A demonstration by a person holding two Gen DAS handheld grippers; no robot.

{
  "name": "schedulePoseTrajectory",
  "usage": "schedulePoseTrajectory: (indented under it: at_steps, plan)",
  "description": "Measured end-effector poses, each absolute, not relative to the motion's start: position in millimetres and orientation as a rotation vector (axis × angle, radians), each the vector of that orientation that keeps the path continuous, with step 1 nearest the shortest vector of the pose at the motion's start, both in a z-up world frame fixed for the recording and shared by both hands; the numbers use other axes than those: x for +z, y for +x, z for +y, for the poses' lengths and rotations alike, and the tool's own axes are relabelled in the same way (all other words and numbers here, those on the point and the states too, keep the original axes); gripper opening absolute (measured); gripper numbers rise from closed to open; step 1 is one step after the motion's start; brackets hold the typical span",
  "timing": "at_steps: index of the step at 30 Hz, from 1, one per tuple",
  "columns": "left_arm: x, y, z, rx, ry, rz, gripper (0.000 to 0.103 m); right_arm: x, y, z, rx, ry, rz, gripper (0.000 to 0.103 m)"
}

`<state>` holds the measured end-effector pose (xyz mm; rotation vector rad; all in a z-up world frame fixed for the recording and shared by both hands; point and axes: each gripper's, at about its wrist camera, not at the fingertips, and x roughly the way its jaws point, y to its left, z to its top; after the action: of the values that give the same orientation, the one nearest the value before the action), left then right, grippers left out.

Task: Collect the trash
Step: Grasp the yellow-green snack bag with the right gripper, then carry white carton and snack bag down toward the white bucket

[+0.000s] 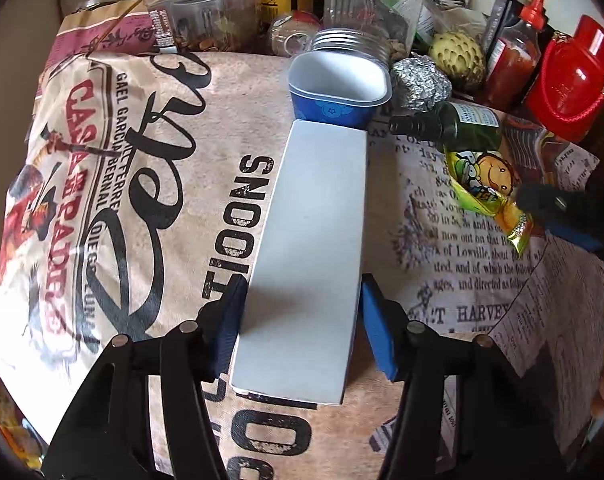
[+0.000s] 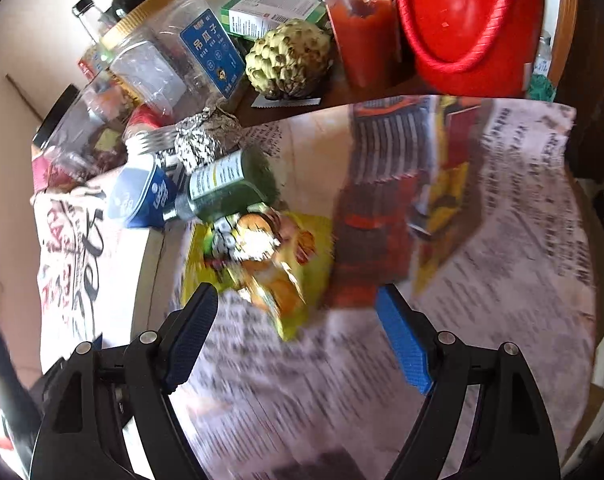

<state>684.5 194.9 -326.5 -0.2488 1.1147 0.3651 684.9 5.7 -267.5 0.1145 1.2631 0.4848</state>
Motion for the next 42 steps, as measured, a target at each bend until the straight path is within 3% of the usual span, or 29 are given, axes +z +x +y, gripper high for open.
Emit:
schedulePoseTrajectory:
  at_steps: [4, 5, 10, 11, 12, 14, 16, 28, 42]
  plan:
    - [-327, 685, 191, 0.345, -0.246, 1.110, 0.054, -271, 684, 22, 0.489, 0.077, 1.255, 0.067]
    - [-326, 684, 190, 0.339, -0.245, 1.111, 0.054, -273, 685, 25, 0.494, 0.067, 1.259, 0.059]
    - [-319, 670, 192, 0.297, -0.242, 1.117, 0.053, -274, 682, 29, 0.483, 0.094, 1.217, 0.048]
    - [-318, 667, 191, 0.287, -0.238, 1.119, 0.053, -274, 683, 27, 0.487, 0.103, 1.225, 0.042]
    - [-315, 663, 190, 0.280, -0.235, 1.119, 0.053, -274, 683, 26, 0.488, 0.108, 1.234, 0.029]
    - [-309, 657, 185, 0.257, -0.226, 1.117, 0.053, -273, 683, 20, 0.499, 0.132, 1.247, 0.025]
    - [-301, 652, 179, 0.236, -0.222, 1.111, 0.052, -271, 680, 14, 0.504, 0.126, 1.254, 0.004]
    - [-240, 631, 125, 0.205, -0.211, 1.026, 0.052, -217, 629, -45, 0.516, 0.017, 1.147, 0.005]
    - [-129, 563, 54, 0.304, -0.240, 0.793, 0.051, -108, 573, -129, 0.625, 0.013, 0.910, 0.005]
